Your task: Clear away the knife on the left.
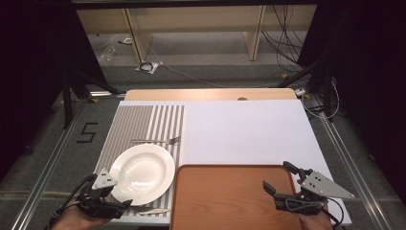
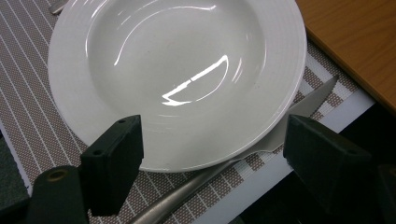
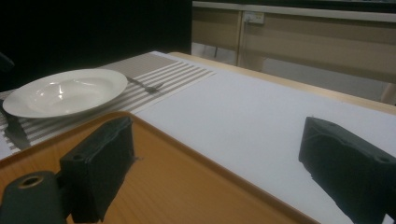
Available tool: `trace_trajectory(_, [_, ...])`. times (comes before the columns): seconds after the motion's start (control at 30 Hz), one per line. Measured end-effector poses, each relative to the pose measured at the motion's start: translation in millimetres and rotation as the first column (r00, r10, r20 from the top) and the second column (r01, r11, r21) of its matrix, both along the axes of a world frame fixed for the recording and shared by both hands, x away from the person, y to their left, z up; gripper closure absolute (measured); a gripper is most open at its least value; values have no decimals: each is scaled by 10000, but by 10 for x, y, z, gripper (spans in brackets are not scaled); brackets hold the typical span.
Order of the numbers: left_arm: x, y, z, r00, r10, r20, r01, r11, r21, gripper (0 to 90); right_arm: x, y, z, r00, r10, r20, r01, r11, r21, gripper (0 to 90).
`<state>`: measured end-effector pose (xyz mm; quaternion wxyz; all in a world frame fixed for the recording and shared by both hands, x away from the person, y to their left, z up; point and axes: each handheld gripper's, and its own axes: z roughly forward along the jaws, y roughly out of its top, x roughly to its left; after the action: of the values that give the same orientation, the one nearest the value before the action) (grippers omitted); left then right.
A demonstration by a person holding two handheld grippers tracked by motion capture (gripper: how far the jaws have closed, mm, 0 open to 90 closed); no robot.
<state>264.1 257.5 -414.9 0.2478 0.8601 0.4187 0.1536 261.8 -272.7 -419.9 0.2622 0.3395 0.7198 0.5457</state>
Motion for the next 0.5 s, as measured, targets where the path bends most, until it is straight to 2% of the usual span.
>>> trace_trajectory(0.5, [-12,100,-80,9972,21,-743,8,9992,389,214,-1,1,0,10000,38,-18,-38,10000,24,115])
